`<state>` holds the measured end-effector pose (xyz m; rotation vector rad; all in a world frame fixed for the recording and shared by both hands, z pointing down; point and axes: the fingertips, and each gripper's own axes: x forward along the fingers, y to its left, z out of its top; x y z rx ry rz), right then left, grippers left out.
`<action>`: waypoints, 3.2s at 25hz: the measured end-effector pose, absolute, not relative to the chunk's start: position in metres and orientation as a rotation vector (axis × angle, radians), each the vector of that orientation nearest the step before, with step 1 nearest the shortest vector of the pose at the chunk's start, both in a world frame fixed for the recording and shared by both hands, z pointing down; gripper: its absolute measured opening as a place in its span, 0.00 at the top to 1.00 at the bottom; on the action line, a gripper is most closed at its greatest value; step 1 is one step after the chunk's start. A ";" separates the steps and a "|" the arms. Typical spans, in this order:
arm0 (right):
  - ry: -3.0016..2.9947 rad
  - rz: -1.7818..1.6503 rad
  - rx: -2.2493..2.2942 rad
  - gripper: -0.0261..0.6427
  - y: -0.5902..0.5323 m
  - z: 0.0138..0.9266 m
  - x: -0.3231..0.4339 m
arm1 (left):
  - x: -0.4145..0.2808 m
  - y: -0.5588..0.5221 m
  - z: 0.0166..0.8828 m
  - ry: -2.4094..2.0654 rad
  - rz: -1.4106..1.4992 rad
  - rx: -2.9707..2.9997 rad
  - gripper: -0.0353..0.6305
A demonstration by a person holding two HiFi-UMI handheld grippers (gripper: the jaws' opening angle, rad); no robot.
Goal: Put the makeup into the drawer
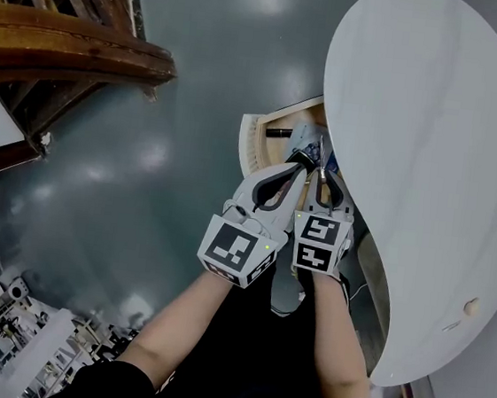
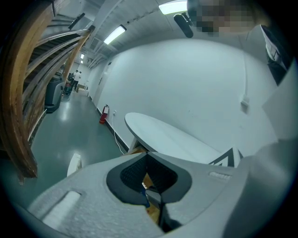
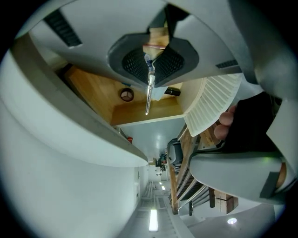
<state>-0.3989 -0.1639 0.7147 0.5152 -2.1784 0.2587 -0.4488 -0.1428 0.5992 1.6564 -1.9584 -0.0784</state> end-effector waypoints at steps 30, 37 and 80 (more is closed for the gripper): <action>-2.475 0.353 0.472 0.94 -0.158 0.539 -0.388 | -0.417 -0.132 0.485 -2.000 -0.090 1.697 0.93; -2.592 0.301 0.458 0.94 -0.171 0.468 -0.378 | -0.394 -0.132 0.436 -2.029 -0.068 1.732 0.93; -3.005 0.081 0.486 0.94 -0.191 0.200 -0.247 | -0.256 -0.160 0.207 -2.156 -0.067 2.032 0.93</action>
